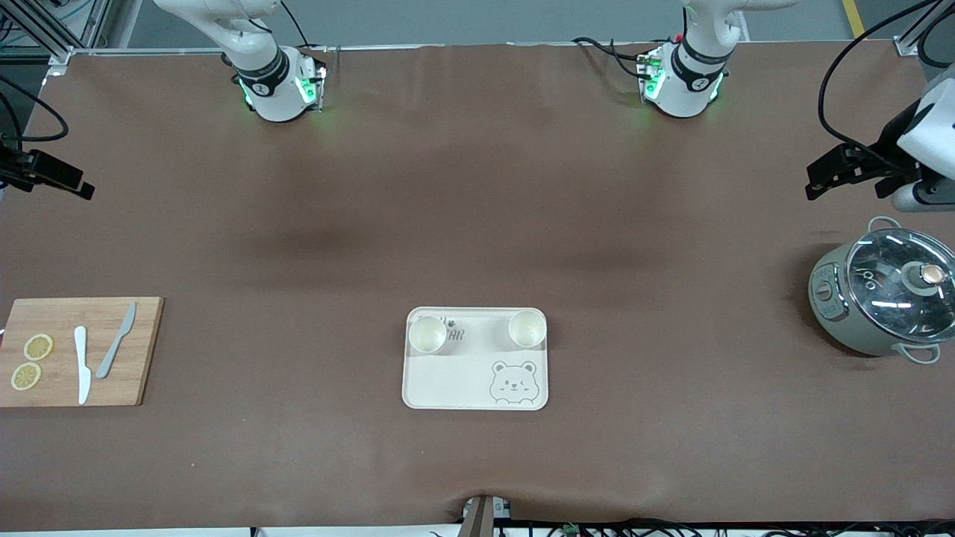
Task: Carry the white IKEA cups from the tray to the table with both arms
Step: 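Move the left gripper over the white cup on the tray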
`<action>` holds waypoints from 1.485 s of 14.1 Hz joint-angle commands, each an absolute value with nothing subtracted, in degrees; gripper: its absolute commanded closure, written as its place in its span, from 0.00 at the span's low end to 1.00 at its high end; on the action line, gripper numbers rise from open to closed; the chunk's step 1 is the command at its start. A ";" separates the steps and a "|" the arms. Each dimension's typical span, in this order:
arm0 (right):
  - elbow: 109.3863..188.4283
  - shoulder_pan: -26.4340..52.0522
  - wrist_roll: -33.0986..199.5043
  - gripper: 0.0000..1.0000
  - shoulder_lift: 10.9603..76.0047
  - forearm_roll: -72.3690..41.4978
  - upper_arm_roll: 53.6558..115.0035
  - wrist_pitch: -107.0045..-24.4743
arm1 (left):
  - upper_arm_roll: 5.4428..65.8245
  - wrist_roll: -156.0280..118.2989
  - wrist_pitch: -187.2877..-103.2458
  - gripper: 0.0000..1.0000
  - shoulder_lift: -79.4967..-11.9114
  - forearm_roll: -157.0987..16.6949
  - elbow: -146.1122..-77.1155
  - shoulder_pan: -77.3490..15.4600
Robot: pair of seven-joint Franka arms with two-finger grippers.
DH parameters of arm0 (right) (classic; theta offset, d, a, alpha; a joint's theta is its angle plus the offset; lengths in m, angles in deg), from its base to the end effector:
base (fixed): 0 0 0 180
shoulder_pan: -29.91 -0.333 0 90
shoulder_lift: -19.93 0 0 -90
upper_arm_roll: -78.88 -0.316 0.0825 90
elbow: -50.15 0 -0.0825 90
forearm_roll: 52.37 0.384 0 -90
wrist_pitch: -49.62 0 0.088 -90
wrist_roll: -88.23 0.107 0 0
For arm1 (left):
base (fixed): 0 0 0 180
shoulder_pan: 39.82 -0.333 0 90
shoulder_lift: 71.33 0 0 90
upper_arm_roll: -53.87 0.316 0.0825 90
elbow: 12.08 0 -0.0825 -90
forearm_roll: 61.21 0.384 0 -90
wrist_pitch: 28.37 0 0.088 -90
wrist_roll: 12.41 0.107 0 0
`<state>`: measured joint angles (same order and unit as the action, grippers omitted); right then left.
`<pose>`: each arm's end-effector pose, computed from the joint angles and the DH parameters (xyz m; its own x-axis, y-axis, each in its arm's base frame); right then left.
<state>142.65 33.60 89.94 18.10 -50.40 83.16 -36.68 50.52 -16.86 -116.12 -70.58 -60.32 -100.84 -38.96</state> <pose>0.5322 -0.0713 0.6161 0.9832 -0.1653 -0.0773 -0.1683 -0.9851 -0.0345 0.5532 -0.0388 0.6240 0.9996 0.0048 -0.0294 0.0043 -0.9998 -0.0171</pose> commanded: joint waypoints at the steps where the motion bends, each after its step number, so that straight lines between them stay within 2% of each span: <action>1: 143.05 34.65 90.61 0.00 17.56 -50.44 82.40 -36.43 | 50.36 -17.07 -115.29 0.00 -67.46 -60.77 -97.16 -38.59; 5: 143.05 34.65 90.61 0.00 17.56 -50.44 82.40 -36.43 | 49.83 -22.41 -116.78 0.00 -63.43 -60.86 -96.63 -34.81; 13: 143.05 34.74 90.43 0.00 17.56 -50.44 82.40 -36.43 | 49.74 -36.30 -125.65 0.00 -54.99 -60.77 -96.63 -24.80; 21: 142.96 34.74 90.52 0.00 17.65 -50.52 82.40 -36.52 | 49.74 -48.70 -135.23 0.00 -48.75 -61.30 -96.28 -18.64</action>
